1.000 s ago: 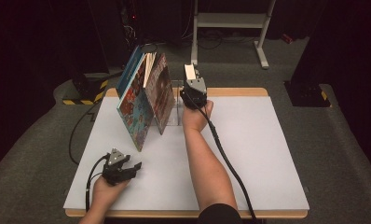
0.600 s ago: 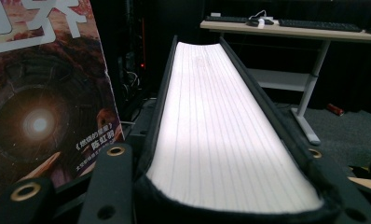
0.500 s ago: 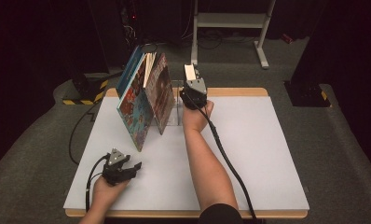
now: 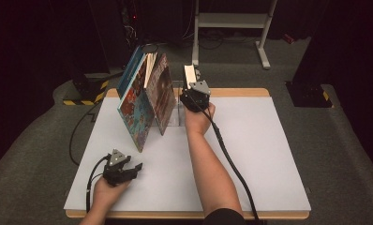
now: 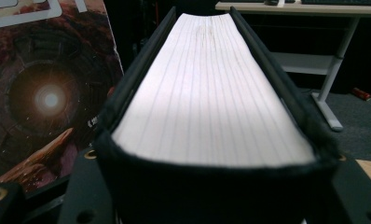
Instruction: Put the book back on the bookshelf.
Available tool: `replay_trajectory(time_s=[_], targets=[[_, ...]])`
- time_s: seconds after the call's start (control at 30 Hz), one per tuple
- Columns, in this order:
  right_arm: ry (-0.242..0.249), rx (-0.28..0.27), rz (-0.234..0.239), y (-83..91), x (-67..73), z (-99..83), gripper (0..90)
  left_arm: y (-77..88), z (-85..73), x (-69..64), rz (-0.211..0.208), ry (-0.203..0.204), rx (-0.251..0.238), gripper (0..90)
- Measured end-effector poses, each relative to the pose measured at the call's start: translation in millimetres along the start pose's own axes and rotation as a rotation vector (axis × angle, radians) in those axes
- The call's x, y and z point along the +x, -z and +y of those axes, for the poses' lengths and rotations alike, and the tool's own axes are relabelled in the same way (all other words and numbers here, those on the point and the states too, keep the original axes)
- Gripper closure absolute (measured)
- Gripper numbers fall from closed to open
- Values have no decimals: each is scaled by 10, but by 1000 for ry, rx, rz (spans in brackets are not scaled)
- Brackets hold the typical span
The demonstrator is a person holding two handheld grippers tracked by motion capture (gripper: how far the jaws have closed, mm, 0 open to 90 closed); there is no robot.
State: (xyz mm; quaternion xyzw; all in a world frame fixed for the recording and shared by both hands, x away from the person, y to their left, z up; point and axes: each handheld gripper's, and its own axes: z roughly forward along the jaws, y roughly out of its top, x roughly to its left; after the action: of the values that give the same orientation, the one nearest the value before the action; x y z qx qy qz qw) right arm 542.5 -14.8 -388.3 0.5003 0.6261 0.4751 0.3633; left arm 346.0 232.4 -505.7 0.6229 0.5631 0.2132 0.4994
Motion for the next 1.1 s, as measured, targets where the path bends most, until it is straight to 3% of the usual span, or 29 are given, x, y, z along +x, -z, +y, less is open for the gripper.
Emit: replay_trajectory(time_s=[0.73, 1.1], targets=[[-6, 6, 51, 92, -68, -44, 377, 3, -1, 6, 2, -20, 15, 381], [-28, 27, 90, 76, -158, -59, 245, -10, -7, -7, 5, -23, 18, 378]])
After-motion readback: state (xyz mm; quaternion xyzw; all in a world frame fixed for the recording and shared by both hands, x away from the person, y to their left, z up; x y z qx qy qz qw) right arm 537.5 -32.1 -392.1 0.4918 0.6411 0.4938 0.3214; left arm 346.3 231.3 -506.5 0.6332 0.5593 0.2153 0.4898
